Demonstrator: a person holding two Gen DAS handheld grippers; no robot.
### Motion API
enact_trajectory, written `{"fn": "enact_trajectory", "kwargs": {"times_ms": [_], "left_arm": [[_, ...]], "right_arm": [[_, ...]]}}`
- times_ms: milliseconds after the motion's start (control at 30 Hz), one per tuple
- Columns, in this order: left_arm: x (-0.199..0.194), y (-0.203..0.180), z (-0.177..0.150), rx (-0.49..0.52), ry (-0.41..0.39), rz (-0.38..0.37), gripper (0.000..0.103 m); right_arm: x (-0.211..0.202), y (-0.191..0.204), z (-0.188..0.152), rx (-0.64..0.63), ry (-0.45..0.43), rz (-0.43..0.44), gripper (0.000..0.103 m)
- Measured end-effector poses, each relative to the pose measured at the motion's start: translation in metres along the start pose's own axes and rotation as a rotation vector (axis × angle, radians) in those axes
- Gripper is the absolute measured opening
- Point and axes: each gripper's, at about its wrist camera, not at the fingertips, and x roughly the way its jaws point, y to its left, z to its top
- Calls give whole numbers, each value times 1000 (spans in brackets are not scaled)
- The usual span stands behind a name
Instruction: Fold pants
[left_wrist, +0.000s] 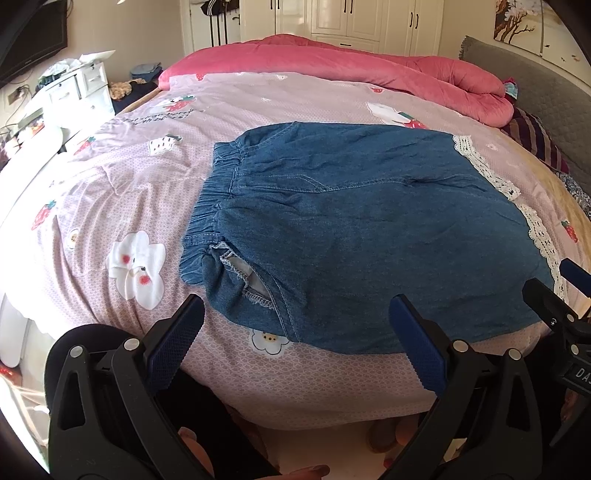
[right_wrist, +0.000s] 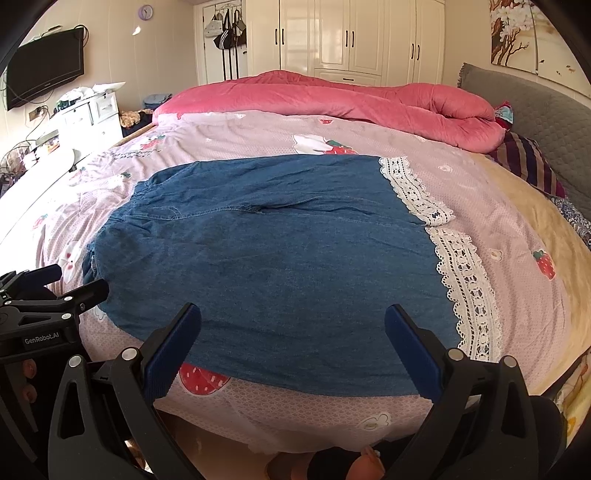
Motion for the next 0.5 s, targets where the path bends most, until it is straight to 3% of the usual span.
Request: {"fn": "enact_trajectory", "kwargs": {"times_ms": [500], "left_arm": [[-2,1,2,-3,-5,2,94]], "right_arm": [[1,-1,0,-3,1,0,99]]}}
